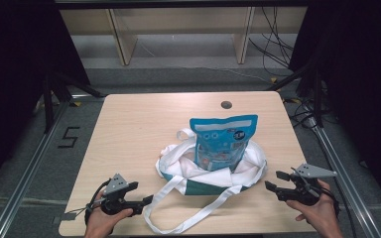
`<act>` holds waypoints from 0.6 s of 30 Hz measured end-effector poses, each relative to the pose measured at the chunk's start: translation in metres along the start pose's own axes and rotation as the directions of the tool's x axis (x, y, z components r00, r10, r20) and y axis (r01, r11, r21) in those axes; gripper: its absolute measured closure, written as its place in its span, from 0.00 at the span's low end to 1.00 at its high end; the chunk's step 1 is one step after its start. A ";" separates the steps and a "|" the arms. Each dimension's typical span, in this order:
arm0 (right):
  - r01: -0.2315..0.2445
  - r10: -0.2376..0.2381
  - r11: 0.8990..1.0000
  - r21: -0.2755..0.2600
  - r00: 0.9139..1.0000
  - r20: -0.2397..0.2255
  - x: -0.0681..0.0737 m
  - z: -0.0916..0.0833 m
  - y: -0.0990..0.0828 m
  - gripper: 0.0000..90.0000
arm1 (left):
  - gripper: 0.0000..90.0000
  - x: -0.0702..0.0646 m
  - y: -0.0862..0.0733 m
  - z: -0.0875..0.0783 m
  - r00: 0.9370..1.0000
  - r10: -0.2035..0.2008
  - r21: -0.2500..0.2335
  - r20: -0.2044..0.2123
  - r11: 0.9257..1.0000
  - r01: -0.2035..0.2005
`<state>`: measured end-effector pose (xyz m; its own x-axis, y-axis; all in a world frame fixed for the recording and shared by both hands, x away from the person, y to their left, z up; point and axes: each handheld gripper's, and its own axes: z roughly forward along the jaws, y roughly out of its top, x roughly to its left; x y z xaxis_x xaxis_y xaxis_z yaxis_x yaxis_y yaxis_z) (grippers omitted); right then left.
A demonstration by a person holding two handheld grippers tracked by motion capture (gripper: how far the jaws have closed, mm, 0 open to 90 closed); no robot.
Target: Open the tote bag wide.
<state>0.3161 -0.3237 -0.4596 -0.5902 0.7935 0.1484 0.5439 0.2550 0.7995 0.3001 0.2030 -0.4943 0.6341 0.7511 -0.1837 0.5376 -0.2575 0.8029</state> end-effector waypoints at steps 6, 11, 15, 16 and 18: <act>0.005 -0.006 0.999 0.043 1.000 0.012 0.004 0.001 -0.015 0.41 | 0.20 -0.007 -0.006 -0.002 1.000 -0.020 0.001 -0.015 1.000 0.020; 0.045 -0.047 0.997 0.058 0.999 0.025 0.002 0.000 -0.021 0.40 | 0.20 -0.009 -0.009 -0.002 1.000 -0.009 0.009 -0.020 1.000 0.009; 0.029 -0.029 0.997 0.070 1.000 0.005 0.004 -0.001 -0.027 0.40 | 0.20 -0.013 -0.011 -0.005 0.999 0.029 0.027 -0.021 0.999 -0.028; -0.001 0.001 0.996 0.084 1.000 0.003 0.008 0.000 -0.031 0.39 | 0.20 -0.016 -0.012 -0.005 1.000 0.008 0.013 -0.024 1.000 -0.008; -0.006 0.006 0.995 0.098 1.000 -0.007 0.009 0.000 -0.035 0.40 | 0.19 -0.020 -0.016 -0.005 1.000 0.005 0.020 -0.025 1.000 -0.004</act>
<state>0.2912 -0.3259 -0.4863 -0.5911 0.7910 0.1579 0.6032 0.3034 0.7376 0.2762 0.1954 -0.5006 0.6224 0.7649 -0.1659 0.5462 -0.2727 0.7920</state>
